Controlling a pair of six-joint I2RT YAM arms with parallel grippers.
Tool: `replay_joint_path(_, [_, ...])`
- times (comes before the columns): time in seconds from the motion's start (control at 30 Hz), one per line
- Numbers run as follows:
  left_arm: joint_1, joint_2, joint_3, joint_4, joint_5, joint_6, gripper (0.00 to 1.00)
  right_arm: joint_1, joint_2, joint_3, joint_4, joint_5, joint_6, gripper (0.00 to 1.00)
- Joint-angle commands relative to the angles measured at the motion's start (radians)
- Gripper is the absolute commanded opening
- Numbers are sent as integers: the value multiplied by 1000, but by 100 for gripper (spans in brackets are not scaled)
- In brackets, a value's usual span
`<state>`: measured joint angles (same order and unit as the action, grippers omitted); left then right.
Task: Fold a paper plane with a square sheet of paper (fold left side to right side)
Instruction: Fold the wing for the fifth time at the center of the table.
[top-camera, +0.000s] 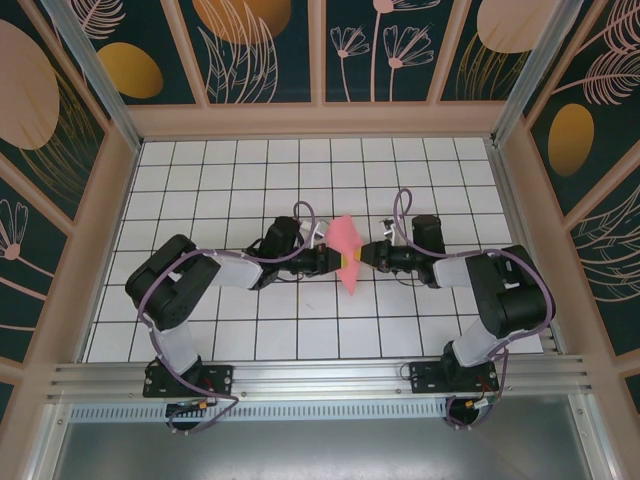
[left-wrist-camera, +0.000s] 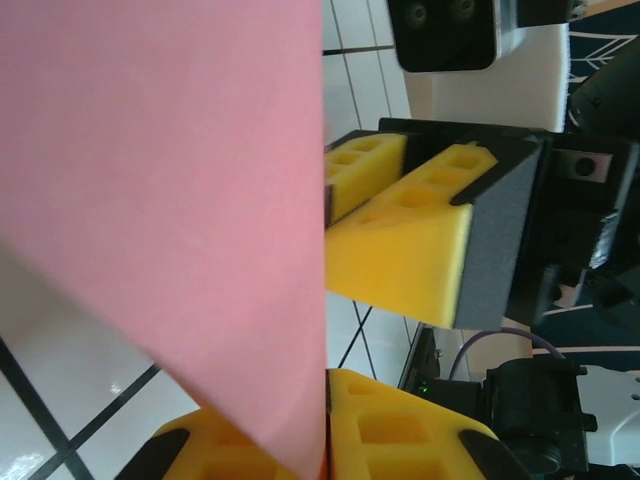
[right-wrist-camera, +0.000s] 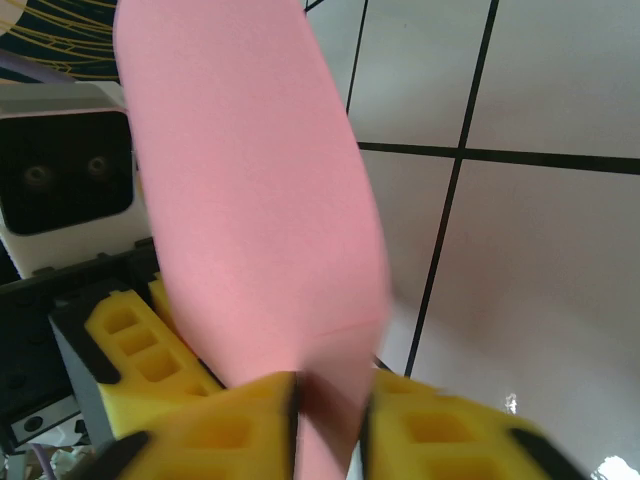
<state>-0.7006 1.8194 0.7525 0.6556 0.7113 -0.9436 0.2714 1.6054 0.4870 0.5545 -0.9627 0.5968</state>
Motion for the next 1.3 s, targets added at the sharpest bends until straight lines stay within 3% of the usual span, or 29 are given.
replay_joint_path(0.0, [6,31,0,49,25,7,15,15,11,11,40,-3,1,12])
replay_joint_path(0.07, [10,44,1,45,18,11,17,17,8,9,19,15,-6,4])
replay_joint_path(0.17, [16,59,-7,38,0,17,21,19,-1,3,-21,54,-20,0])
replay_joint_path(0.43, [54,21,-52,4,-30,39,48,32,3,-5,-109,140,-38,0])
replay_joint_path(0.6, [89,-99,-80,-194,-100,134,56,33,6,-2,-125,158,-40,0])
replay_joint_path(0.7, [100,-187,-81,-279,-132,167,55,41,5,1,-126,157,-42,0])
replay_joint_path(0.87, [91,-215,-5,-288,-82,137,46,60,1,4,-130,163,-39,0])
replay_joint_path(1.1, [20,-40,135,-296,-67,115,44,80,-1,7,-128,182,-31,1])
replay_joint_path(1.27, [12,38,145,-317,-128,110,40,82,-10,5,-154,207,-41,3])
